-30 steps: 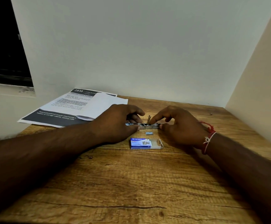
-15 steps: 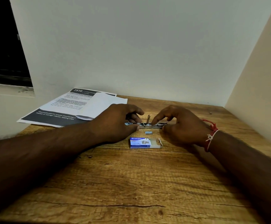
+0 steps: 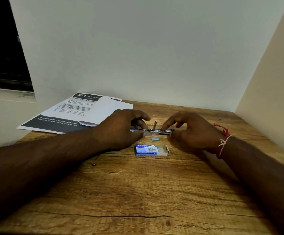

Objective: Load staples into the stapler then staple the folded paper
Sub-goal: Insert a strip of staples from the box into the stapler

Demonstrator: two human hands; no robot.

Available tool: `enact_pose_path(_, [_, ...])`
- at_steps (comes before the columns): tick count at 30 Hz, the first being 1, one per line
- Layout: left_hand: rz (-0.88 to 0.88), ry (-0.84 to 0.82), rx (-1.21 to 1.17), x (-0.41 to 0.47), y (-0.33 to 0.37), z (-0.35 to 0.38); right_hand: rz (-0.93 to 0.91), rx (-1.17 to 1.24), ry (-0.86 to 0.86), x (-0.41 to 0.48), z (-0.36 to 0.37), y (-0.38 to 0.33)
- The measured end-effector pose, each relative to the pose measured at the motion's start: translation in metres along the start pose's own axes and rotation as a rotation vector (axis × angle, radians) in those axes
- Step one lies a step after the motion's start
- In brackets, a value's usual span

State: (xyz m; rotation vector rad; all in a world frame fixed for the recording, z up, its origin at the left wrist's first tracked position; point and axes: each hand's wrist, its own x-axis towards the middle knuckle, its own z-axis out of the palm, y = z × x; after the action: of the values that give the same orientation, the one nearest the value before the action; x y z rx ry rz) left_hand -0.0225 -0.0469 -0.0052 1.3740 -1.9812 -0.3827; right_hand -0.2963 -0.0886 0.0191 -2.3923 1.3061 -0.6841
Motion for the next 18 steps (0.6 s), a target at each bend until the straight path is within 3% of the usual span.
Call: enact_pose_path(18, [-0.007, -0.013, -0.015, 0.0, 0.001, -0.001, 0.036, -0.016, 0.031, -0.002, -0.013, 0.002])
